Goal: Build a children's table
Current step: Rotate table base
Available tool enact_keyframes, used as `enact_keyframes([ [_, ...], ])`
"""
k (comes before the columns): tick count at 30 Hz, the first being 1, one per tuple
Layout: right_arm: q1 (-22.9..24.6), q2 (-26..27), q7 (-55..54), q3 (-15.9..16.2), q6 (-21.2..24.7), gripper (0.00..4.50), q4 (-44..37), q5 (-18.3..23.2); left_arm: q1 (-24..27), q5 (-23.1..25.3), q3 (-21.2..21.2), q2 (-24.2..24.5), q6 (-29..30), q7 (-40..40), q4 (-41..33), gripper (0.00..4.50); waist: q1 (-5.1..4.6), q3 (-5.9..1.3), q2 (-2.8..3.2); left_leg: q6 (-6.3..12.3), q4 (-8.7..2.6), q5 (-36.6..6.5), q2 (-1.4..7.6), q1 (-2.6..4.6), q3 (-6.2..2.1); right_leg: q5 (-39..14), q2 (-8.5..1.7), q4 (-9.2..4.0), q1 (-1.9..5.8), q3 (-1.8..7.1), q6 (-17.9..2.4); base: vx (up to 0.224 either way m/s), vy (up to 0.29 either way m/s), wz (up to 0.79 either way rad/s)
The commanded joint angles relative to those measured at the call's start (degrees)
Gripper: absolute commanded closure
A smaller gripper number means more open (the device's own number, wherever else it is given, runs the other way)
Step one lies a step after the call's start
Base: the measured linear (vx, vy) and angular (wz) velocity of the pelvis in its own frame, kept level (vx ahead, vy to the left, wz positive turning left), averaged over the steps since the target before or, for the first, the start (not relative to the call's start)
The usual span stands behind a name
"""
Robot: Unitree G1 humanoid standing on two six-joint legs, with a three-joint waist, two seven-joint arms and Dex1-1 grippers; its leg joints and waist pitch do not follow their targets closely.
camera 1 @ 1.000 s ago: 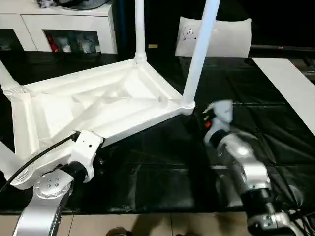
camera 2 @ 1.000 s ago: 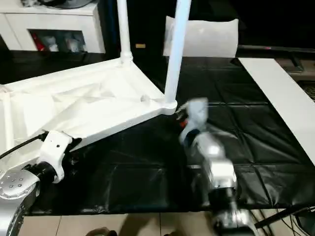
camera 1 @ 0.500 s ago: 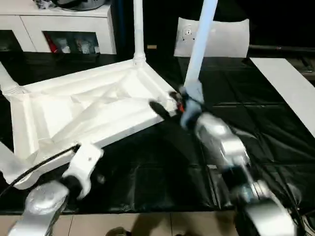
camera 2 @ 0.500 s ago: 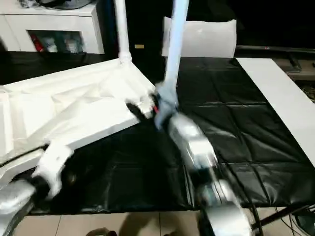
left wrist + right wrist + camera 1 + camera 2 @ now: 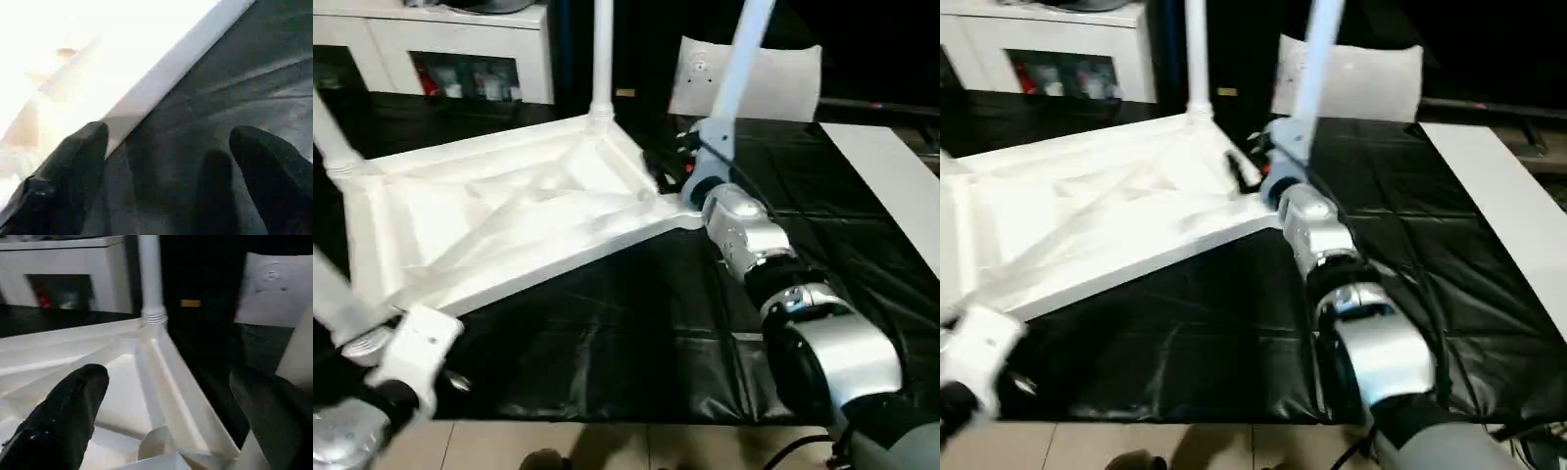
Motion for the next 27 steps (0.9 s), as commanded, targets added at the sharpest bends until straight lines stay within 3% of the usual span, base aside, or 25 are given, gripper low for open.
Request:
enact_keyframes([
  [1, -1.0, -4.1, -4.2, -3.0, -1.9, 0.0, 2.0, 0.3, -1.1, 0.7, 1.3, 0.3, -0.9, 1.1, 1.6, 0.15, -0.49, -2.84, 1.19, -1.85, -4.48, -21.1, 3.36, 1.81, -1.32, -16.1, -4.7, -4.4, 0.88, 3.3, -8.0, 0.0, 0.0, 0.0],
  [3, -1.3, -5.5, -5.6, -4.1, -2.7, 0.0, 3.2, -0.1, -2.1, 0.7, 1.3, 0.7, -2.3, 1.1, 3.0, 0.15, 0.45, -2.86, 1.3, -2.27, -4.37, -22.0, 3.3, 2.2, -1.21, -16.5, -4.66, -4.56, 0.52, 3.42, -7.5, 0.0, 0.0, 0.0],
  [6, -1.5, -7.5, -7.2, -5.4, -4.1, 0.0, 5.1, -0.6, -3.6, 0.8, 1.4, 1.3, -4.7, 1.6, 5.2, 0.15, 0.85, -2.92, 1.38, -2.65, -4.42, -23.0, 3.26, 2.2, -1.34, -16.7, -4.68, -4.5, 0.58, 3.34, -7.5, 0.0, 0.0, 0.0],
  [11, -0.2, -9.6, -6.7, -5.1, -5.6, 0.0, 6.0, -1.3, -6.2, -0.6, 2.1, -0.8, -8.6, 2.2, 7.6, 0.15, 1.25, -3.23, 1.46, -2.4, -4.25, -20.2, 3.18, 1.4, -1.44, -13.1, -4.87, -3.94, 1.39, 3.23, -7.6, 0.0, 0.0, 0.0],
  [14, 2.0, -8.8, -2.2, -4.1, -7.0, 0.0, 4.9, -1.9, -5.5, -3.9, 2.0, -5.1, -11.8, 2.3, 5.8, 0.15, 1.11, -3.3, 1.47, -2.14, -4.21, -19.8, 3.27, 1.07, -1.45, -11.9, -4.99, -3.94, 1.71, 3.17, -8.2, 0.0, 0.0, 0.0],
  [18, 5.0, -7.3, 6.7, -4.5, -6.8, 0.0, 2.0, -0.2, -3.5, -5.4, 1.8, -8.2, -12.5, 3.8, 3.7, 0.06, -0.17, -3.45, 1.07, -0.54, -4.03, -17.2, 3.2, 0.3, -1.44, -9.0, -4.92, -3.65, 2.4, 3.13, -9.4, 0.0, 0.0, 0.0],
  [21, 11.2, -6.3, 14.2, -1.2, -8.2, 0.0, -5.1, -0.5, -2.4, -3.3, 3.9, -13.4, -16.4, 11.1, 2.8, 0.06, -0.86, -3.47, 1.1, 1.41, -3.93, -14.9, 3.67, 0.11, -1.43, -7.5, -5.0, -3.95, 2.68, 3.14, -10.3, 0.0, 0.0, 0.0],
  [23, 15.4, -5.6, 17.9, -0.3, -5.4, 0.0, -11.8, 2.0, -1.2, -2.3, 4.3, -15.3, -17.6, 12.9, 2.3, 0.06, -0.98, -3.46, 1.02, 1.96, -3.9, -14.6, 3.69, 0.17, -1.43, -7.9, -4.92, -3.99, 2.69, 3.11, -10.5, 0.0, 0.0, 0.0],
  [24, 16.5, -5.4, 18.7, 0.1, -4.6, 0.0, -13.6, 2.5, -1.0, -2.0, 4.2, -15.5, -18.1, 13.2, 2.3, 0.06, -0.98, -3.39, 1.01, 2.16, -3.96, -14.8, 3.67, 0.3, -1.45, -8.4, -4.8, -4.09, 2.63, 3.06, -10.2, 0.0, 0.0, 0.0],
  [26, 24.2, -5.4, 22.4, 3.0, 0.6, 0.0, -25.7, 4.8, -1.3, -1.7, 4.9, -17.4, -20.8, 15.4, 2.9, 0.06, -0.95, -3.11, 0.86, 2.36, -4.07, -16.1, 3.75, 0.53, -1.45, -11.9, -4.65, -4.57, 2.3, 3.21, -8.9, 0.0, 0.0, 0.0],
  [27, 24.3, -5.4, 22.5, 3.1, 0.7, 0.0, -25.9, 4.8, -1.4, -1.7, 4.9, -17.4, -20.8, 15.4, 2.9, 0.06, -0.75, -3.04, 0.92, 1.88, -4.28, -17.2, 3.87, 0.73, -1.58, -13.9, -4.66, -4.88, 2.16, 3.14, -8.0, 0.0, 0.0, 0.0],
])
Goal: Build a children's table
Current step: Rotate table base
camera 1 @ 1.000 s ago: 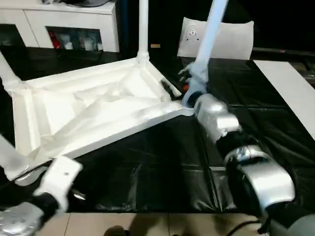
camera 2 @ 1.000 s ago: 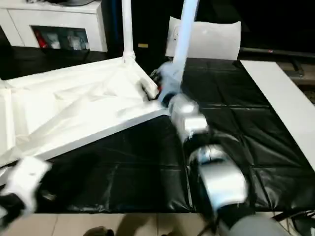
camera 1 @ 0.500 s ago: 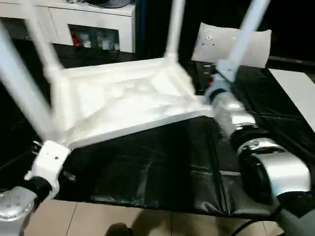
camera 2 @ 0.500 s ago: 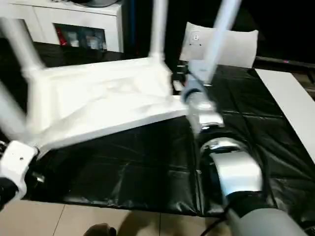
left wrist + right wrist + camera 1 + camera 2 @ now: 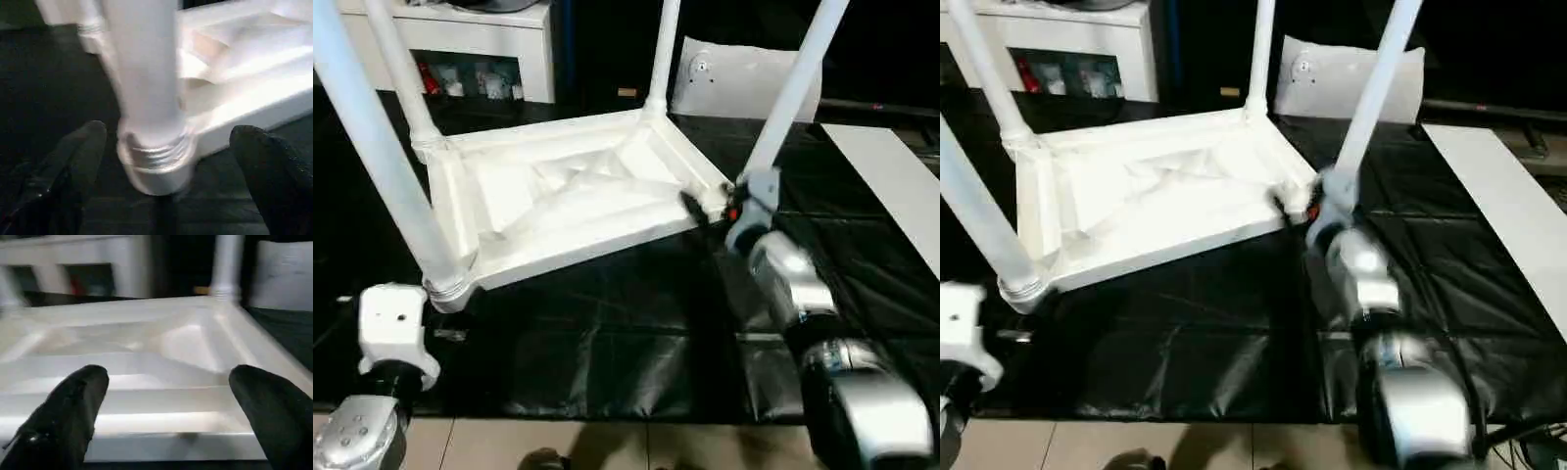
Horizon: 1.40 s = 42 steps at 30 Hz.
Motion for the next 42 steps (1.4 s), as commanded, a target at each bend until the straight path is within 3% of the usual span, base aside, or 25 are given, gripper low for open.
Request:
enact_keyframes([
  [1, 2.2, -0.8, 3.2, 1.7, 3.7, 0.0, -6.6, 2.1, -0.9, 0.3, 0.3, -0.2, -1.4, 1.2, 0.0, 0.06, -0.08, -3.08, 0.97, 1.38, -4.62, -18.0, 3.71, 0.99, -1.61, -14.9, -4.73, -4.98, 1.9, 3.19, -8.2, 0.0, 0.0, 0.0],
  [2, 5.0, -1.3, 5.7, 3.3, 5.9, 0.0, -11.1, 3.2, -2.2, -0.3, 0.4, -0.3, -2.0, 1.2, 0.9, 0.06, 0.06, -2.93, 1.51, 0.96, -4.72, -19.5, 3.54, 1.19, -1.65, -17.2, -4.61, -5.41, 1.79, 3.21, -7.4, 0.0, 0.0, 0.0],
  [3, 7.2, -1.6, 7.5, 4.2, 7.3, 0.0, -14.4, 3.5, -3.3, -0.8, 0.2, -0.4, -2.8, 1.1, 1.6, 0.06, 0.25, -2.88, 1.39, 0.75, -4.7, -20.4, 3.67, 1.54, -1.59, -17.9, -4.56, -5.72, 1.48, 3.27, -6.8, 0.0, 0.0, 0.0],
  [4, 8.9, -1.9, 9.0, 5.0, 8.4, 0.0, -16.9, 3.9, -4.5, -1.2, -0.1, -0.1, -3.5, 0.7, 2.5, 0.06, 0.15, -2.64, 1.21, 0.29, -5.06, -21.9, 3.63, 1.37, -1.84, -19.6, -4.61, -5.77, 1.68, 3.24, -6.2, 0.0, 0.0, 0.0],
  [6, 11.7, -2.6, 10.2, 6.6, 9.8, 0.0, -20.5, 3.9, -7.3, -1.4, -0.9, 0.8, -4.4, -0.4, 4.8, 0.06, 0.22, -2.43, 1.48, -1.1, -5.16, -25.4, 3.48, 2.09, -2.13, -25.4, -4.96, -6.66, 1.24, 3.18, -4.6, 0.0, 0.0, 0.0],
  [7, 12.4, -2.7, 10.4, 7.0, 10.1, 0.0, -21.5, 3.7, -8.1, -1.4, -1.0, 1.0, -4.7, -0.5, 5.5, 0.06, -0.02, -2.38, 1.6, -1.44, -5.19, -26.0, 3.44, 2.0, -2.28, -25.7, -4.96, -6.55, 1.29, 3.17, -4.6, 0.0, 0.0, 0.0],
  [9, 13.7, -2.9, 10.5, 7.9, 10.7, 0.0, -23.1, 3.2, -10.0, -1.9, -1.0, 1.4, -4.6, -1.0, 7.4, 0.06, -0.28, -2.49, 1.29, -1.7, -5.4, -25.3, 3.44, 1.63, -2.49, -25.5, -5.08, -6.56, 1.67, 3.06, -4.1, 0.0, 0.0, 0.0],
  [12, 17.7, -2.3, 4.3, 10.4, 16.5, 0.0, -28.4, -1.2, -17.6, 0.6, -0.7, 4.6, -3.7, 0.4, 16.3, 0.06, -0.42, -2.56, 1.32, -1.83, -5.16, -24.2, 2.96, 2.03, -2.3, -25.6, -4.81, -6.61, 1.13, 3.3, -3.3, 0.0, 0.0, 0.0],
  [13, 18.0, -1.9, 2.8, 10.4, 17.5, 0.0, -28.7, -1.6, -18.7, 1.2, -0.4, 4.9, -3.7, 1.2, 17.6, 0.06, -0.52, -2.65, 1.36, -2.02, -5.18, -24.2, 3.01, 1.95, -2.45, -25.7, -5.0, -6.42, 1.29, 3.19, -3.6, 0.0, 0.0, 0.0],
  [14, 18.7, -1.3, 0.8, 10.0, 19.4, 0.0, -30.2, -1.8, -20.7, 1.4, 0.2, 5.2, -3.9, 2.2, 19.8, 0.06, -0.71, -2.68, 0.95, -2.22, -5.34, -23.5, 3.12, 1.57, -2.57, -25.3, -5.11, -6.41, 1.69, 3.14, -3.5, 0.0, 0.0, 0.0],
  [16, 18.9, -0.8, -1.1, 9.8, 19.9, 0.0, -30.7, -2.6, -22.0, 1.3, 0.6, 5.5, -4.1, 2.7, 21.1, 0.06, -0.71, -2.89, 1.25, -2.33, -5.15, -22.8, 3.31, 1.92, -2.49, -22.6, -5.22, -6.06, 1.32, 3.29, -4.8, 0.0, 0.0, 0.0],
  [21, 16.3, 0.3, -7.8, 8.3, 20.2, 0.0, -26.5, -5.7, -25.7, -2.8, 0.3, 6.0, -6.9, -1.7, 24.9, 0.06, -0.98, -3.17, 0.89, -2.21, -5.06, -19.8, 3.24, 1.52, -2.2, -17.5, -5.35, -5.36, 1.77, 3.44, -6.6, 0.0, 0.0, 0.0],
  [23, 14.6, 0.8, -10.7, 7.3, 20.4, 0.0, -23.9, -6.6, -26.2, -6.2, -0.4, 6.0, -8.0, -6.4, 25.0, 0.06, -0.85, -3.2, 1.13, -2.17, -4.89, -18.6, 3.18, 1.71, -1.93, -16.4, -5.41, -5.29, 1.55, 3.52, -7.8, 0.0, 0.0, 0.0],
  [26, 10.1, 1.0, -11.3, 8.3, 16.9, 0.0, -16.6, -8.7, -21.7, -14.3, -4.5, 8.5, -2.8, -20.4, 19.2, 0.06, -0.74, -3.3, 1.36, -2.87, -4.91, -17.9, 3.28, 1.6, -1.85, -14.4, -5.38, -4.78, 1.63, 3.48, -8.9, 0.0, 0.0, 0.0],
  [28, 9.0, 1.2, -11.4, 8.8, 16.4, 0.0, -14.7, -9.3, -20.0, -16.2, -6.1, 9.9, -1.4, -24.3, 17.4, 0.06, -0.68, -3.3, 1.41, -2.89, -4.99, -17.5, 3.37, 1.58, -1.73, -12.8, -5.23, -4.41, 1.66, 3.45, -9.5, 0.0, 0.0, 0.0],
  [29, 7.3, 1.5, -12.8, 9.0, 16.3, 0.0, -11.3, -10.2, -17.4, -19.4, -7.8, 11.9, 1.2, -28.8, 14.5, 0.06, -0.58, -3.22, 1.44, -2.97, -4.88, -17.9, 3.41, 1.92, -1.48, -11.9, -5.06, -4.4, 1.36, 3.57, -9.6, 0.0, 0.0, 0.0],
  [30, 7.2, 1.5, -12.9, 9.0, 16.3, 0.0, -11.1, -10.2, -17.2, -19.6, -7.9, 12.0, 1.4, -29.0, 14.3, 0.06, -0.65, -3.26, 1.39, -3.09, -5.12, -17.2, 3.33, 1.46, -1.67, -11.5, -5.13, -3.95, 1.84, 3.47, -10.0, 0.0, 0.0, 0.0],
  [32, 5.7, 1.8, -13.2, 9.0, 15.5, 0.0, -7.7, -11.0, -15.5, -22.2, -8.9, 13.4, 3.0, -31.6, 12.2, 0.06, -0.57, -3.14, 1.45, -3.35, -5.0, -17.9, 3.36, 1.94, -1.35, -11.2, -4.96, -4.14, 1.48, 3.57, -10.0, 0.0, 0.0, 0.0],
  [33, 5.0, 2.0, -13.3, 9.0, 15.2, 0.0, -6.1, -11.3, -14.9, -23.5, -9.2, 13.8, 3.8, -32.5, 11.3, 0.06, -0.66, -3.11, 1.01, -3.45, -5.09, -18.0, 3.34, 1.7, -1.35, -11.3, -5.0, -4.11, 1.77, 3.6, -10.1, 0.0, 0.0, 0.0],
  [34, 5.0, 2.0, -13.3, 9.0, 15.2, 0.0, -6.1, -11.3, -14.9, -23.5, -9.2, 13.8, 3.8, -32.5, 11.3, 0.06, -0.66, -3.03, 1.18, -3.54, -5.16, -18.0, 3.24, 1.54, -1.44, -11.8, -5.02, -4.03, 1.96, 3.57, -9.9, 0.0, 0.0, 0.0],
  [35, 3.6, 2.4, -12.5, 9.6, 13.9, 0.0, -2.5, -12.2, -13.6, -26.4, -10.8, 14.8, 6.4, -34.7, 8.4, 0.06, -0.81, -3.02, 0.82, -3.6, -5.14, -18.7, 3.34, 1.67, -1.4, -13.2, -5.17, -4.16, 1.91, 3.6, -9.4, 0.0, 0.0, 0.0],
  [42, 1.7, 5.5, -9.6, 10.1, 11.4, 0.0, 0.5, -11.9, -15.2, -29.2, -18.5, 11.8, 10.8, -35.0, 3.9, 0.06, -1.95, -2.82, 0.93, -3.75, -5.19, -19.8, 3.35, 1.44, -1.64, -18.5, -5.27, -4.73, 2.06, 3.66, -8.0, 0.0, 0.0, 0.0],
])
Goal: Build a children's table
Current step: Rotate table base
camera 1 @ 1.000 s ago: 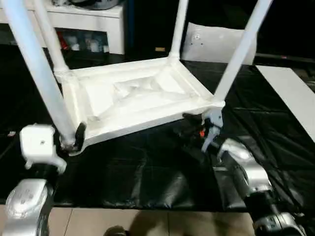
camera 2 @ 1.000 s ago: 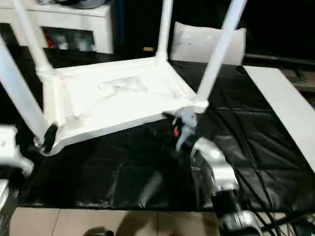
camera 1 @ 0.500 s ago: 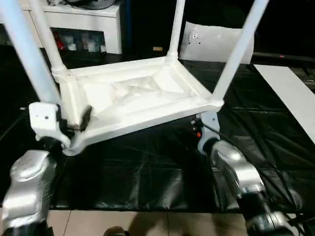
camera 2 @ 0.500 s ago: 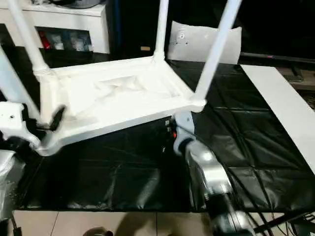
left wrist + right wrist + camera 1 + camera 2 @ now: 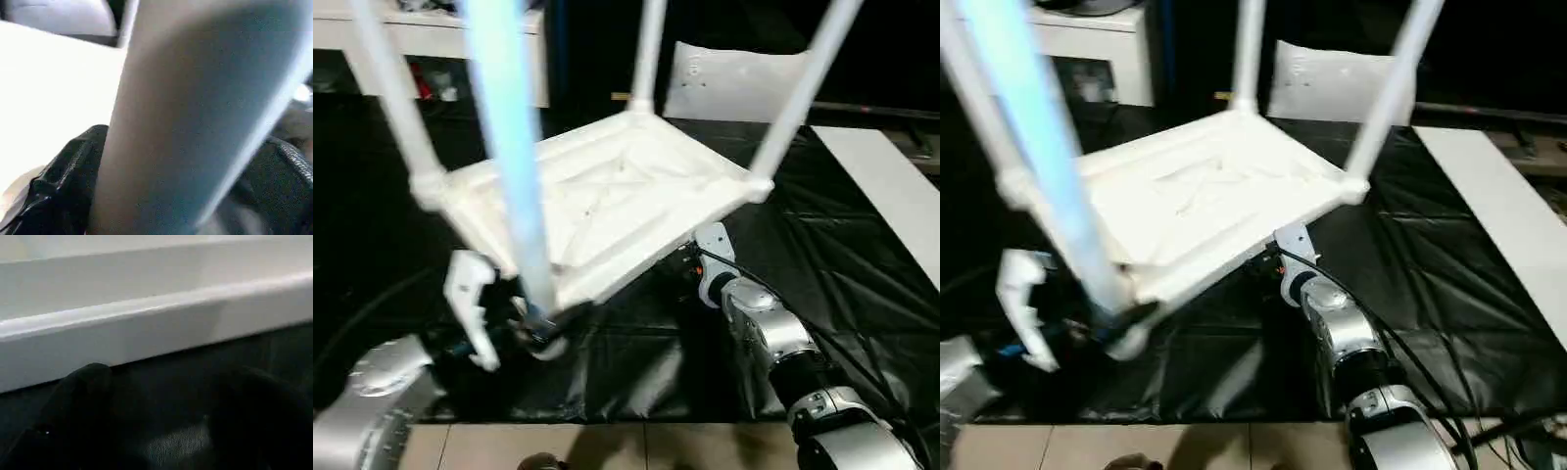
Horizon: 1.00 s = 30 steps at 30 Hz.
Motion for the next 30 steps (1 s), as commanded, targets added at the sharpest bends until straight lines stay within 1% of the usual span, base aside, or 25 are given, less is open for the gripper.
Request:
enact_keyframes([
  [1, -1.9, 2.0, 1.8, 1.1, -1.7, 0.0, 0.3, 0.2, -1.5, -2.3, -5.0, -1.2, 1.7, -1.2, -3.0, 0.06, 0.01, -2.79, 0.97, -3.9, -5.13, -19.8, 3.53, 0.91, -1.61, -18.3, -5.21, -4.5, 1.52, 3.57, -8.4, 0.0, 0.0, 0.0],
  [2, -2.4, 2.5, 1.9, 1.0, -2.4, 0.0, 1.5, -0.2, -2.4, -2.4, -6.4, -1.7, 2.3, -1.0, -3.1, 0.06, -0.22, -2.75, 1.15, -3.94, -5.09, -19.8, 3.45, 0.84, -1.64, -18.1, -5.15, -4.51, 1.57, 3.57, -8.5, 0.0, 0.0, 0.0],
  [3, -2.6, 2.7, 2.0, 1.1, -2.7, 0.0, 1.8, -0.3, -2.9, -2.4, -6.9, -2.0, 2.4, -1.0, -3.0, 0.06, -0.54, -2.83, 0.99, -3.86, -5.03, -19.8, 3.42, 0.88, -1.58, -17.9, -5.11, -4.53, 1.53, 3.58, -8.8, 0.0, 0.0, 0.0],
  [4, -2.9, 3.3, 2.3, 1.3, -3.0, 0.0, 2.2, -0.5, -4.6, -1.7, -8.4, -3.1, 2.2, -1.1, -1.9, 0.06, -0.66, -2.85, 0.94, -3.72, -4.98, -19.6, 3.39, 0.83, -1.58, -17.8, -5.15, -4.52, 1.61, 3.58, -8.9, 0.0, 0.0, 0.0],
  [7, -3.2, 3.7, 2.4, 1.3, -3.6, 0.0, 2.9, -0.8, -6.4, -0.9, -9.5, -3.8, 2.1, -1.4, -0.6, 0.06, -1.06, -2.94, 0.8, -3.13, -4.82, -17.5, 3.33, 0.48, -1.54, -16.8, -5.21, -4.42, 1.96, 3.6, -9.2, 0.0, 0.0, 0.0],
  [8, -3.3, 4.0, 2.9, 1.7, -4.0, 0.0, 3.2, -1.1, -8.1, 0.1, -10.4, -4.5, 1.4, -1.8, 0.9, 0.06, -1.15, -3.01, 0.73, -2.9, -4.75, -16.7, 3.36, 0.5, -1.49, -16.0, -5.17, -4.36, 1.92, 3.6, -9.4, 0.0, 0.0, 0.0],
  [9, -3.3, 4.2, 3.2, 1.9, -4.3, 0.0, 3.4, -1.3, -9.0, 0.4, -10.8, -5.0, 1.0, -1.9, 1.7, 0.06, -1.23, -3.06, 0.86, -2.68, -4.66, -16.1, 3.34, 0.57, -1.42, -15.1, -5.1, -4.3, 1.89, 3.58, -9.6, 0.0, 0.0, 0.0],
  [11, -3.4, 4.4, 3.8, 2.0, -4.7, 0.0, 3.7, -1.4, -10.2, 1.1, -11.4, -5.4, 0.5, -1.8, 2.8, 0.06, -1.21, -3.17, 0.82, -2.38, -4.59, -15.3, 3.34, 0.55, -1.38, -14.2, -5.1, -4.19, 2.01, 3.57, -9.9, 0.0, 0.0, 0.0],
  [12, -3.5, 4.6, 4.1, 2.1, -5.0, 0.0, 4.0, -1.5, -10.9, 1.5, -11.8, -5.6, 0.2, -1.7, 3.5, 0.06, -1.3, -3.15, 0.89, -2.29, -4.63, -14.7, 3.39, 0.36, -1.44, -13.2, -5.12, -4.03, 2.15, 3.54, -10.1, 0.0, 0.0, 0.0],
  [13, -3.6, 4.8, 4.2, 2.1, -5.3, 0.0, 4.4, -1.7, -12.1, 1.7, -12.4, -6.2, -0.1, -1.7, 4.6, 0.06, -1.3, -3.22, 0.99, -2.24, -4.61, -14.5, 3.41, 0.41, -1.42, -12.8, -5.11, -4.05, 2.14, 3.52, -10.2, 0.0, 0.0, 0.0],
  [14, -3.7, 5.0, 4.3, 2.1, -5.5, 0.0, 4.7, -1.8, -13.3, 2.2, -13.1, -6.8, -0.6, -1.7, 5.8, 0.06, -1.27, -3.24, 1.05, -2.2, -4.51, -14.4, 3.4, 0.64, -1.34, -12.2, -5.06, -4.02, 1.96, 3.52, -10.6, 0.0, 0.0, 0.0],
  [15, -3.8, 5.3, 4.3, 2.0, -5.7, 0.0, 5.0, -2.0, -14.5, 3.0, -13.9, -7.5, -1.5, -1.7, 7.2, 0.06, -1.23, -3.19, 1.01, -2.16, -4.57, -14.3, 3.41, 0.56, -1.32, -11.7, -5.03, -4.03, 2.06, 3.52, -10.8, 0.0, 0.0, 0.0],
  [16, -3.8, 5.4, 4.3, 1.9, -5.8, 0.0, 5.1, -2.1, -15.0, 3.4, -14.2, -7.7, -2.0, -1.6, 7.9, 0.06, -1.21, -3.19, 1.16, -2.15, -4.58, -14.4, 3.38, 0.59, -1.36, -11.8, -5.03, -4.06, 2.05, 3.5, -10.8, 0.0, 0.0, 0.0],
  [17, -4.1, 5.7, 4.2, 1.6, -6.5, 0.0, 5.8, -2.4, -17.4, 6.8, -14.9, -9.2, -5.4, -0.1, 11.9, 0.06, -1.26, -3.21, 1.18, -2.2, -4.57, -14.6, 3.4, 0.6, -1.36, -11.9, -5.08, -4.06, 2.09, 3.52, -10.9, 0.0, 0.0, 0.0],
  [18, -4.2, 5.7, 4.1, 1.6, -6.5, 0.0, 5.8, -2.4, -17.5, 7.0, -14.9, -9.3, -5.6, 0.0, 12.1, 0.06, -1.18, -3.21, 1.11, -2.15, -4.51, -15.2, 3.38, 0.75, -1.32, -12.7, -5.11, -4.37, 2.05, 3.53, -10.6, 0.0, 0.0, 0.0],
  [19, -4.3, 5.8, 3.8, 1.5, -6.7, 0.0, 6.0, -2.4, -18.2, 8.0, -14.9, -9.7, -6.7, 0.7, 13.3, 0.06, -1.23, -3.2, 1.03, -2.17, -4.54, -15.2, 3.41, 0.63, -1.39, -12.9, -5.22, -4.29, 2.2, 3.55, -10.6, 0.0, 0.0, 0.0],
  [20, -4.7, 5.9, 3.0, 0.7, -6.7, 0.0, 6.5, -2.0, -19.3, 8.8, -14.6, -10.5, -7.9, 1.5, 15.1, 0.06, -1.24, -3.21, 1.14, -2.19, -4.63, -15.3, 3.41, 0.53, -1.47, -13.5, -5.24, -4.37, 2.27, 3.5, -10.4, 0.0, 0.0, 0.0],
  [22, -4.7, 5.9, 3.0, 0.7, -6.7, 0.0, 6.5, -2.0, -19.3, 8.8, -14.6, -10.5, -7.9, 1.5, 15.1, 0.06, -1.32, -3.24, 1.03, -2.3, -4.58, -15.9, 3.47, 0.64, -1.52, -14.3, -5.34, -4.35, 2.21, 3.48, -10.5, 0.0, 0.0, 0.0],
  [23, -5.3, 5.6, 1.3, -0.9, -7.3, 0.0, 7.4, -1.7, -20.9, 10.8, -14.6, -11.0, -10.5, 2.8, 17.7, 0.06, -1.3, -3.22, 1.03, -2.13, -4.57, -15.9, 3.5, 0.63, -1.51, -14.4, -5.38, -4.46, 2.12, 3.5, -10.7, 0.0, 0.0, 0.0],
  [24, -5.4, 5.0, 0.2, -1.8, -7.8, 0.0, 7.7, -1.7, -21.5, 11.6, -14.5, -11.3, -11.6, 3.2, 18.7, 0.06, -1.16, -3.3, 1.23, -2.08, -4.42, -15.8, 3.43, 0.9, -1.45, -14.5, -5.32, -4.48, 1.94, 3.5, -10.7, 0.0, 0.0, 0.0],
  [25, -5.3, 4.5, -0.5, -2.5, -8.2, 0.0, 7.7, -1.6, -21.8, 11.8, -14.3, -11.4, -12.1, 3.4, 19.0, 0.06, -1.22, -3.32, 1.12, -2.09, -4.48, -15.6, 3.45, 0.74, -1.45, -14.1, -5.29, -4.38, 2.08, 3.48, -10.7, 0.0, 0.0, 0.0],
  [27, -5.0, 3.5, -1.2, -3.7, -8.7, 0.0, 7.2, -1.3, -22.0, 12.1, -13.9, -11.7, -12.8, 3.6, 19.5, 0.06, -0.98, -3.41, 1.26, -2.05, -4.47, -14.8, 3.58, 0.78, -1.45, -12.3, -5.33, -4.16, 2.11, 3.44, -11.0, 0.0, 0.0, 0.0],
  [28, -3.2, 1.7, -1.1, -5.3, -8.5, 0.0, 4.2, -0.1, -20.9, 11.9, -13.0, -10.8, -12.7, 3.6, 18.4, 0.06, -0.83, -3.43, 1.61, -2.11, -4.44, -14.8, 3.64, 0.87, -1.45, -11.6, -5.33, -4.07, 2.04, 3.44, -11.2, 0.0, 0.0, 0.0],
  [29, -2.4, 0.9, -1.0, -6.0, -8.3, 0.0, 2.7, 0.3, -20.2, 11.7, -12.6, -10.3, -12.6, 3.5, 17.7, 0.06, -0.62, -3.49, 1.62, -2.01, -4.45, -14.3, 3.7, 0.86, -1.41, -9.9, -5.21, -3.87, 2.2, 3.44, -11.2, 0.0, 0.0, 0.0],
  [30, -1.7, 0.5, -0.9, -6.3, -8.1, 0.0, 1.5, 0.6, -19.6, 11.5, -12.3, -10.0, -12.6, 3.4, 17.2, 0.06, -0.45, -3.55, 1.4, -1.69, -4.37, -13.0, 3.64, 0.76, -1.28, -7.3, -5.04, -3.67, 2.26, 3.44, -11.4, 0.0, 0.0, 0.0],
])
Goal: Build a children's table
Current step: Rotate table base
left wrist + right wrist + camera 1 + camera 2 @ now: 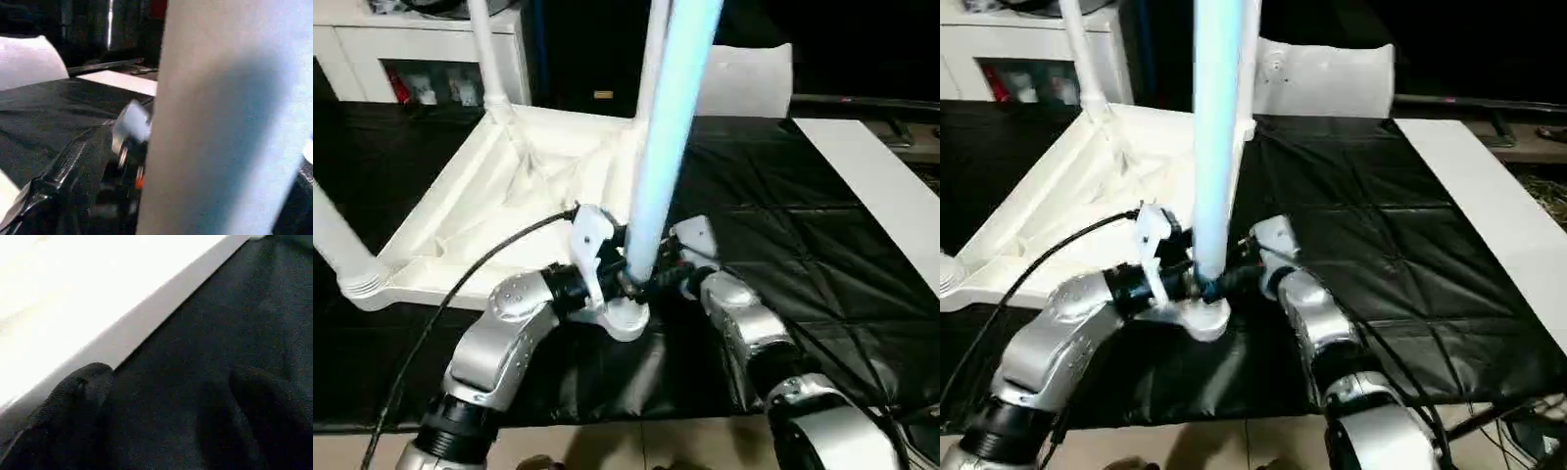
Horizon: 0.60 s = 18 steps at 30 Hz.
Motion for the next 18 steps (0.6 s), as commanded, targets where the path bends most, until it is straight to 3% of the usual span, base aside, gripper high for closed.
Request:
enact_keyframes([
  [1, 1.7, -1.7, 0.0, -2.0, 0.4, 0.0, -4.1, 1.6, 1.5, -0.1, 1.5, 0.7, -0.1, 0.3, -1.8, 0.06, 0.36, -3.67, 1.3, -1.51, -4.36, -12.7, 3.51, 0.87, -1.32, -6.7, -5.04, -3.6, 2.5, 3.45, -11.1, 0.0, 0.0, 0.0],
  [2, 4.0, -2.6, 0.4, -2.8, 1.4, 0.0, -8.7, 2.2, 3.7, -1.0, 3.1, 0.9, 0.3, 1.2, -3.6, 0.06, 0.3, -3.6, 1.51, -1.43, -4.36, -13.2, 3.49, 0.89, -1.22, -6.2, -4.93, -3.76, 2.52, 3.42, -11.1, 0.0, 0.0, 0.0],
  [3, 4.4, -2.7, 0.5, -2.9, 1.6, 0.0, -9.5, 2.4, 4.2, -1.2, 3.3, 0.9, 0.2, 1.4, -3.8, 0.06, 0.5, -3.64, 1.31, -1.33, -4.43, -12.9, 3.6, 0.75, -1.31, -5.8, -5.02, -3.66, 2.73, 3.43, -10.9, 0.0, 0.0, 0.0],
  [4, 5.9, -3.0, 0.8, -3.3, 2.5, 0.0, -12.5, 2.9, 5.6, -1.5, 4.1, 1.0, 0.3, 2.1, -4.7, 0.06, 0.54, -3.58, 2.04, -1.43, -4.42, -13.2, 3.47, 0.82, -1.36, -6.3, -4.93, -3.67, 2.61, 3.43, -11.0, 0.0, 0.0, 0.0],
  [5, 10.2, -3.2, 1.8, -4.4, 6.1, 0.0, -21.9, 5.1, 10.1, -1.5, 5.7, 1.7, 1.1, 4.3, -7.5, 0.06, 0.43, -3.44, 1.88, -1.36, -4.53, -14.2, 3.59, 0.79, -1.34, -7.0, -4.76, -3.96, 2.71, 3.46, -10.6, 0.0, 0.0, 0.0],
  [7, 13.0, -3.4, 1.8, -4.6, 9.8, 0.0, -28.3, 6.2, 13.0, -1.2, 6.8, 2.1, 1.4, 5.8, -9.2, 0.06, 0.37, -3.38, 1.71, -0.54, -4.76, -14.1, 3.6, 0.56, -1.46, -7.3, -4.77, -4.03, 2.89, 3.44, -10.0, 0.0, 0.0, 0.0],
  [9, 16.2, -3.6, 2.4, -4.2, 12.9, 0.0, -35.3, 8.1, 15.7, -0.9, 8.0, 2.3, 1.1, 7.1, -10.9, 0.06, 0.19, -3.02, 1.88, -0.46, -4.77, -16.4, 3.37, 0.67, -1.39, -13.5, -4.76, -4.73, 2.58, 3.48, -9.1, 0.0, 0.0, 0.0],
  [10, 19.4, -4.0, 2.7, -3.5, 15.4, 0.0, -41.6, 9.6, 18.2, -0.8, 9.5, 2.3, 0.3, 8.1, -12.5, 0.06, 0.17, -2.59, 1.85, -0.65, -4.89, -18.5, 3.29, 0.71, -1.44, -19.1, -4.81, -5.42, 2.33, 3.46, -7.7, 0.0, 0.0, 0.0],
  [12, 21.6, -4.2, 2.7, -2.8, 17.2, 0.0, -45.7, 10.6, 19.3, -0.1, 10.8, 1.9, -0.7, 9.5, -13.1, 0.06, -0.06, -2.14, 1.79, -1.27, -5.0, -21.7, 3.09, 1.11, -1.71, -29.7, -4.83, -6.68, 1.6, 3.34, -4.1, 0.0, 0.0, 0.0],
  [13, 24.0, -4.4, 2.6, -2.0, 18.7, 0.0, -49.7, 11.5, 20.0, 0.8, 12.3, 1.3, -1.5, 11.5, -13.6, 0.06, -0.01, -2.08, 1.71, -1.35, -4.85, -22.6, 3.04, 1.33, -1.65, -31.9, -4.94, -6.97, 1.31, 3.39, -3.3, 0.0, 0.0, 0.0],
  [14, 25.7, -4.4, 2.7, -1.3, 19.4, 0.0, -52.4, 12.1, 20.1, 1.8, 13.3, 0.9, -1.3, 13.6, -13.8, 0.06, 0.1, -1.84, 1.61, -0.71, -4.61, -22.8, 2.75, 1.27, -1.59, -36.4, -5.67, -7.59, 1.24, 3.72, -1.9, 0.0, 0.0, 0.0],
  [15, 27.4, -4.2, 2.6, -0.8, 20.4, 0.0, -54.8, 13.2, 20.0, 2.6, 14.2, 0.1, -1.3, 15.7, -14.0, 0.06, 0.0, -1.93, 1.99, -1.17, -2.12, -21.9, 2.56, 3.52, 0.31, -44.1, -5.39, -9.9, -1.28, 6.27, 0.6, -0.09, 0.004, -0.1],
  [16, 28.7, -3.9, 2.3, -0.6, 21.7, 0.0, -57.0, 13.5, 19.9, 3.0, 14.5, -0.2, -1.0, 17.1, -14.4, 0.06, 0.46, -1.83, 1.43, -1.76, 0.43, -23.2, 1.95, 5.44, 0.9, -48.4, -5.08, -10.86, -3.11, 6.99, 2.0, -0.057, 0.041, -0.46],
  [17, 30.3, -3.4, 2.0, -0.6, 24.1, 0.0, -59.8, 13.6, 20.0, 3.8, 14.4, -0.5, -1.1, 19.2, -15.2, 0.06, 1.18, -1.6, 0.84, -0.53, 0.23, -20.3, 1.34, 2.93, 0.0, -52.1, -6.49, -10.59, -0.15, 9.9, 3.1, -0.057, 0.041, -0.46],
  [18, 30.9, -3.5, 2.2, -0.2, 24.0, 0.0, -60.1, 13.1, 20.0, 4.7, 14.5, -0.9, -0.9, 20.8, -15.3, 0.06, 2.07, -1.76, 0.31, 1.06, 0.8, -17.0, 1.18, 1.15, -0.83, -52.7, -7.41, -10.22, 1.34, 12.88, 3.2, 0.01, 0.094, -0.74],
])
